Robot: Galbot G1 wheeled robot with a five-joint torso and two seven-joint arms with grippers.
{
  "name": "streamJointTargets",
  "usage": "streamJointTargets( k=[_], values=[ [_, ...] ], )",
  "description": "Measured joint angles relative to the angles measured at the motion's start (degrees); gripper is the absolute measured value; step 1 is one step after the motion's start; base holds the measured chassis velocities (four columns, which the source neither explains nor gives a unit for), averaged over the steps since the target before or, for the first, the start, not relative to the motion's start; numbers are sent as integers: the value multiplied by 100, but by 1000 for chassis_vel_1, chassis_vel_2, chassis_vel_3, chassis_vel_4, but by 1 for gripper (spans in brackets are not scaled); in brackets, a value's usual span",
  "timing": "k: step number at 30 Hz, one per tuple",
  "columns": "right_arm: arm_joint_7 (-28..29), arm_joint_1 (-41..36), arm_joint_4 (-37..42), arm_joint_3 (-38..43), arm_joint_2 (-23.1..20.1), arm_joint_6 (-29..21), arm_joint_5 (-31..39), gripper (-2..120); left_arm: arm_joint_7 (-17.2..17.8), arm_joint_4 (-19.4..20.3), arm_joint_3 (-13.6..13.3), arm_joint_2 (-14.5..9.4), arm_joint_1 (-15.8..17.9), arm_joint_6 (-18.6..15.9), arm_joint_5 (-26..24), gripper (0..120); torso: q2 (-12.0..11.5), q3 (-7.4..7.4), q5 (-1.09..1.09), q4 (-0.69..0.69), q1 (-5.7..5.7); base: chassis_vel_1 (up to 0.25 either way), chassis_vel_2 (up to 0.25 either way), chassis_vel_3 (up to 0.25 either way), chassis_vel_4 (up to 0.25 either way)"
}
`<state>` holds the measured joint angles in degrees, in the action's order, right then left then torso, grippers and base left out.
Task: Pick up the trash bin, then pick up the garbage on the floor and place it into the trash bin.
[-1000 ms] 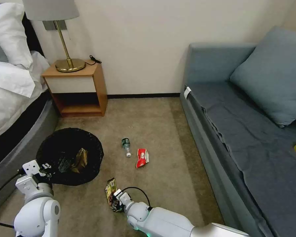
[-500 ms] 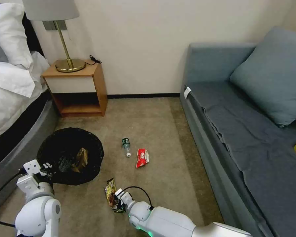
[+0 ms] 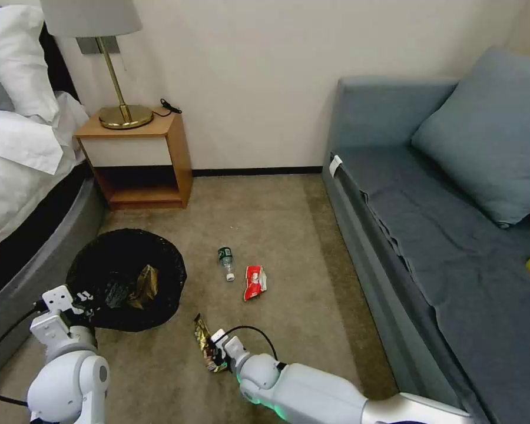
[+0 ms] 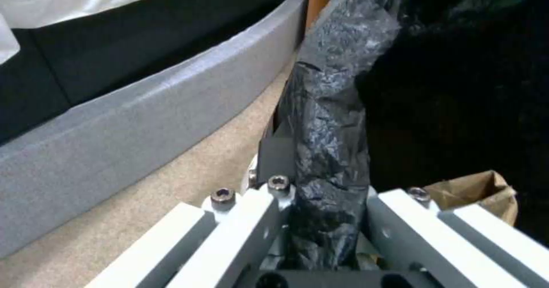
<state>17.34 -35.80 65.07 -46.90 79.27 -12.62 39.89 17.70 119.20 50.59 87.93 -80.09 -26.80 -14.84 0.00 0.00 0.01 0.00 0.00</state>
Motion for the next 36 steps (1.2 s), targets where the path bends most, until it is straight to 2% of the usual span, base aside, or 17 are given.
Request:
streamJointTargets(
  k=[17,21,22,25,29,36],
  values=[
    [213,86,1016,299,-758,5,184,0,1,-47,0,-18,56,-36,7,2,0,0,0,0,0,0,0,0,0],
    [263,97,1450,465,-1217,14,230,0,6,-69,3,-31,68,-53,5,2,0,0,1,1,0,0,0,0,0],
    [263,97,1450,465,-1217,14,230,0,6,-69,3,-31,68,-53,5,2,0,0,1,1,0,0,0,0,0],
    [293,22,1948,769,-1731,13,232,0,10,-170,-10,-34,111,-61,14,2,-1,0,2,-1,0,0,0,0,0],
    [334,-51,2446,1075,-2043,-2,239,0,6,-330,-53,-25,162,-35,82,2,0,0,0,-1,0,0,0,0,0],
    [478,-133,2631,1183,-2114,31,169,0,3,-372,-113,35,185,13,167,2,0,0,-2,-1,0,0,0,0,0]
  ],
)
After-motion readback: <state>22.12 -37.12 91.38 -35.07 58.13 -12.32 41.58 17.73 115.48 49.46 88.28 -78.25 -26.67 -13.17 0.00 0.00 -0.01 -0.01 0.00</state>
